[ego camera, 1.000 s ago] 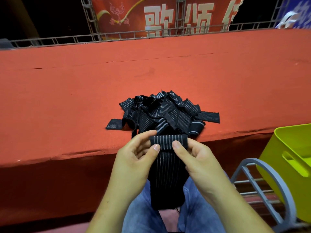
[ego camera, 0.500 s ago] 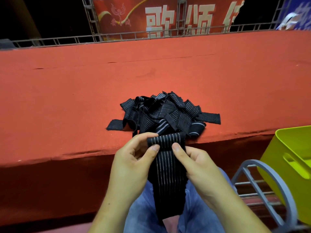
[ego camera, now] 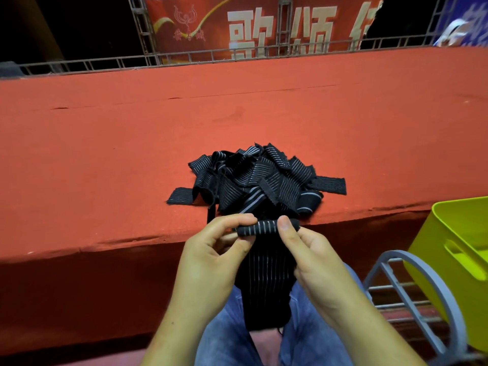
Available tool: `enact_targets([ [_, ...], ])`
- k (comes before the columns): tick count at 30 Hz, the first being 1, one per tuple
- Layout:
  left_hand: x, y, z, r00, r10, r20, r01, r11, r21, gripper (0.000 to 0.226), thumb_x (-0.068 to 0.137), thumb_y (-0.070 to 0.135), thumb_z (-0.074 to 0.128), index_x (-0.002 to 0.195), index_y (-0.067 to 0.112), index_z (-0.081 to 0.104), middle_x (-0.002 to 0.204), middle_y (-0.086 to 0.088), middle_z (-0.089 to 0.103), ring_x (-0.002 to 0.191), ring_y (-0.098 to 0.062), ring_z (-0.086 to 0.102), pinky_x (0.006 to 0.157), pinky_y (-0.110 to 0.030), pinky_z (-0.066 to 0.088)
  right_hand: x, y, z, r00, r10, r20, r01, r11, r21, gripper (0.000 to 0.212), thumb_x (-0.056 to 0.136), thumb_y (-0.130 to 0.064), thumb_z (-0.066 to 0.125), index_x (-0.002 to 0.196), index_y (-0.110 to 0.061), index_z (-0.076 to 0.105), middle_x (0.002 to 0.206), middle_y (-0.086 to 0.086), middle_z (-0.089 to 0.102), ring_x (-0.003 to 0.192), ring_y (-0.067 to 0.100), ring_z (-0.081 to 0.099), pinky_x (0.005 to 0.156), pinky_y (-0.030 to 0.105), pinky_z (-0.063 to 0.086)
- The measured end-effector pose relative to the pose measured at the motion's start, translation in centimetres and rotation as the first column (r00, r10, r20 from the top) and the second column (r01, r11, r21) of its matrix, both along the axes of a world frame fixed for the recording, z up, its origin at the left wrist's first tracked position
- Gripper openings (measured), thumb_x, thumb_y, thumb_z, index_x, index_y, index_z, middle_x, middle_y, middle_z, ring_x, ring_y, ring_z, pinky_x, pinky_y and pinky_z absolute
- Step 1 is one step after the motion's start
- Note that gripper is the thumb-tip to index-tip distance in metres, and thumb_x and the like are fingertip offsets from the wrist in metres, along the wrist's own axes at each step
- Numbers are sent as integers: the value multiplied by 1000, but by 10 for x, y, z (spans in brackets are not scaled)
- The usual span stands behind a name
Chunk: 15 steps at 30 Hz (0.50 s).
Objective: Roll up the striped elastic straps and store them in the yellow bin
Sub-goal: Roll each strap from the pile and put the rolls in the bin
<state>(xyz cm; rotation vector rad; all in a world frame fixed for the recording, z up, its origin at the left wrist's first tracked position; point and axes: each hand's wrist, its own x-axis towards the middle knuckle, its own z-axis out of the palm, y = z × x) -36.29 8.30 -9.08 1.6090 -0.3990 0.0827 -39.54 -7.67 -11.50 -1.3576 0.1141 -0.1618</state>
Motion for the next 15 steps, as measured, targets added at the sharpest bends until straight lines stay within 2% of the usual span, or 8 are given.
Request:
enact_targets([
  [3, 0, -1, -2, 1000, -15, 14, 15, 1000, -2, 34, 90, -7, 72, 100, 25, 79, 106, 4, 78, 97, -7, 75, 85, -16, 54, 1, -1, 0, 1000, -19, 16, 19, 1000, -5, 87, 66, -90, 72, 109, -15, 80, 119, 25, 74, 124, 45, 65, 110, 68, 45],
  [6, 1, -2, -5, 1000, -17, 4, 17, 1000, -1, 39, 89, -12, 69, 101, 23, 78, 105, 3, 78, 95, -6, 74, 84, -16, 54, 1, -3, -2, 999, -34, 9, 34, 999, -12, 85, 69, -87, 72, 109, -12, 78, 118, 28, 73, 122, 48, 63, 110, 68, 45],
  [10, 0, -5, -12, 999, -29, -25, 29, 999, 24, 39, 88, -16, 66, 101, 19, 77, 100, 8, 78, 88, -1, 72, 80, -13, 52, 0, -5, -6, 999, -44, -19, 43, 999, -23, 51, 88, -62, 68, 106, -16, 81, 109, 18, 80, 114, 37, 73, 107, 58, 52],
  [12, 0, -5, -17, 999, -39, -38, 40, 998, 46, 38, 89, -14, 66, 104, 20, 76, 102, 9, 78, 92, -2, 72, 82, -13, 51, 1, -5, -12, 998, -55, -18, 54, 998, -19, 35, 93, -52, 73, 103, -20, 83, 105, 13, 81, 103, 25, 77, 96, 48, 57],
  [15, -3, -6, -24, 996, -63, -62, 66, 997, 44, 32, 92, -7, 67, 108, 20, 75, 108, 9, 77, 103, -4, 71, 87, -12, 51, 0, -3, -22, 999, -52, -5, 52, 998, 24, 31, 87, -44, 67, 98, -19, 83, 99, 8, 82, 93, 15, 76, 81, 30, 57],
])
